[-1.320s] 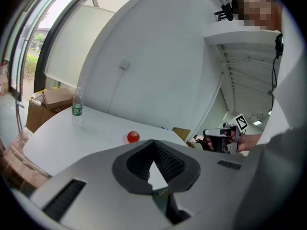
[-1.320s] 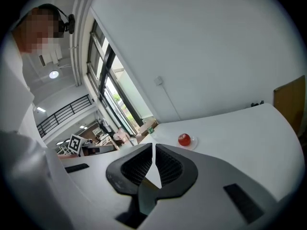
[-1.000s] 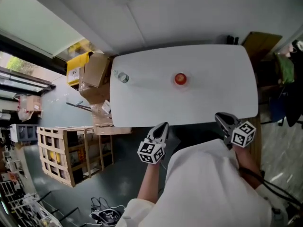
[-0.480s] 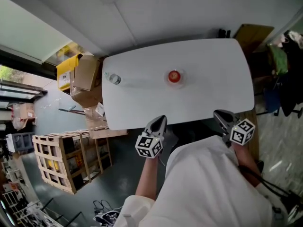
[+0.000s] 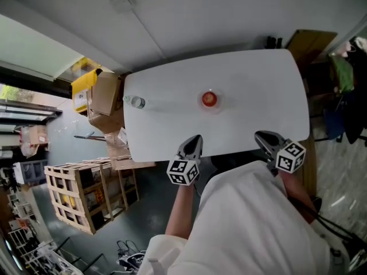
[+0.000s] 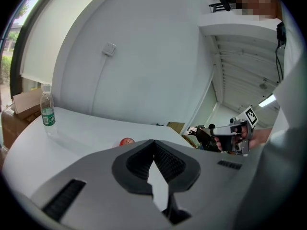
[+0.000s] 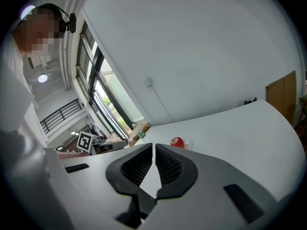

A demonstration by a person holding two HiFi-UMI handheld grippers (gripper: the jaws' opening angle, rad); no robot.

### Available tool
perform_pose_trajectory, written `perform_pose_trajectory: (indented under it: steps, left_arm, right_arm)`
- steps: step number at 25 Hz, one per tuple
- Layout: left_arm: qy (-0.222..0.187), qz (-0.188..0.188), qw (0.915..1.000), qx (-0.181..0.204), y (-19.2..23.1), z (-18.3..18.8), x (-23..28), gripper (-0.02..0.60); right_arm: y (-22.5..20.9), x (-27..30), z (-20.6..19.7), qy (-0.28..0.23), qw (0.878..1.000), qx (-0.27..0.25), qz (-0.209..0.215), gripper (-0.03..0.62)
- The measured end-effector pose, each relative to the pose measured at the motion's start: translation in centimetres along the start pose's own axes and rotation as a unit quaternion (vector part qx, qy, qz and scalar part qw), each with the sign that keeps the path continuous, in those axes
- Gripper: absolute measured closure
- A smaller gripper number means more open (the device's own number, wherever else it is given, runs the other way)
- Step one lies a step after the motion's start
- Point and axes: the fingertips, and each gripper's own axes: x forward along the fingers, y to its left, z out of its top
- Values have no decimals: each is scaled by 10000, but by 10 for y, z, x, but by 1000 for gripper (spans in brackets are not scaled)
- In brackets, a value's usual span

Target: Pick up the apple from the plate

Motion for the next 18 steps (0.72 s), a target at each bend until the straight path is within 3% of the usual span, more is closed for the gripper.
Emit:
perform_pose_trajectory:
  steps: [6,18]
  left_arm:
    - [180,83,9998,93,11,13,47,564]
    - [941,239,9950,246,40,6,138,448]
  right_arm:
    - [-29,7,13,244,9996,15,121,549]
    - [-73,34,22,627,9974,186,314,549]
